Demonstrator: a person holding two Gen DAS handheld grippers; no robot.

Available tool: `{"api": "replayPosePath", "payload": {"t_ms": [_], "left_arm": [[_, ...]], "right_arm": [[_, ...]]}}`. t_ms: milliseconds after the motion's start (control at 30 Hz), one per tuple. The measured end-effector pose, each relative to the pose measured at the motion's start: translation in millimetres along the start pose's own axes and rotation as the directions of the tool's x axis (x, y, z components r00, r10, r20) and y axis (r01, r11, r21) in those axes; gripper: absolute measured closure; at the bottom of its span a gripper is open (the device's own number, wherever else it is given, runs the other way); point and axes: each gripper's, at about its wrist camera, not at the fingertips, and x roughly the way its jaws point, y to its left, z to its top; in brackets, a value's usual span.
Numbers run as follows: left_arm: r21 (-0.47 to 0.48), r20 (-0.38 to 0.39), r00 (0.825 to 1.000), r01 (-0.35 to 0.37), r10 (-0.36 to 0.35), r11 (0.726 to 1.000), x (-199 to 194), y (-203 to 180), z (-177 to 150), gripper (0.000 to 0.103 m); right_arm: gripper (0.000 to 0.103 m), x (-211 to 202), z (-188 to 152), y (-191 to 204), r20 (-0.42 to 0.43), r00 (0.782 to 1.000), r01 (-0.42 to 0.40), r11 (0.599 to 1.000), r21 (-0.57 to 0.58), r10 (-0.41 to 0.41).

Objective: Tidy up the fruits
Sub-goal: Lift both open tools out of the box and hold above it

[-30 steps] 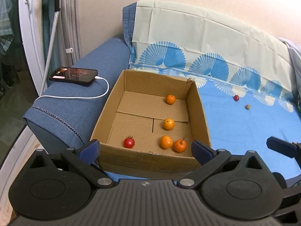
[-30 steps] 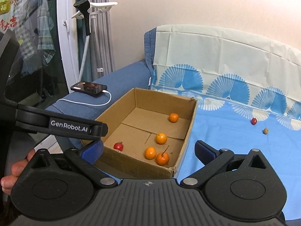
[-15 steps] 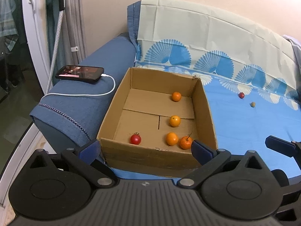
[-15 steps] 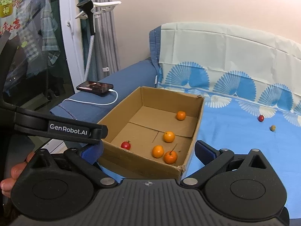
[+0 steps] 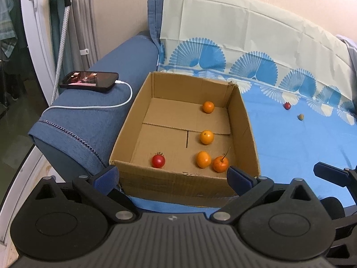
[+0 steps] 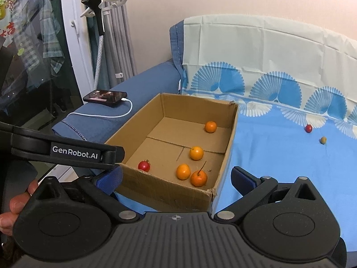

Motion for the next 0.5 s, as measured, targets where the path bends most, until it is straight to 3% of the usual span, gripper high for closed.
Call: {"api": "replayPosePath", "payload": {"t_ms": [500], "left_arm": [[0.046,-0.053,0.999,0.001,0.002,0.999,29.6,-30.0,13.0,0.0]], "right_arm": [[0.001,19.2,-3.9,-34.4,-0.041,0.999,0.03,0.998,0.063,-0.027]]}}
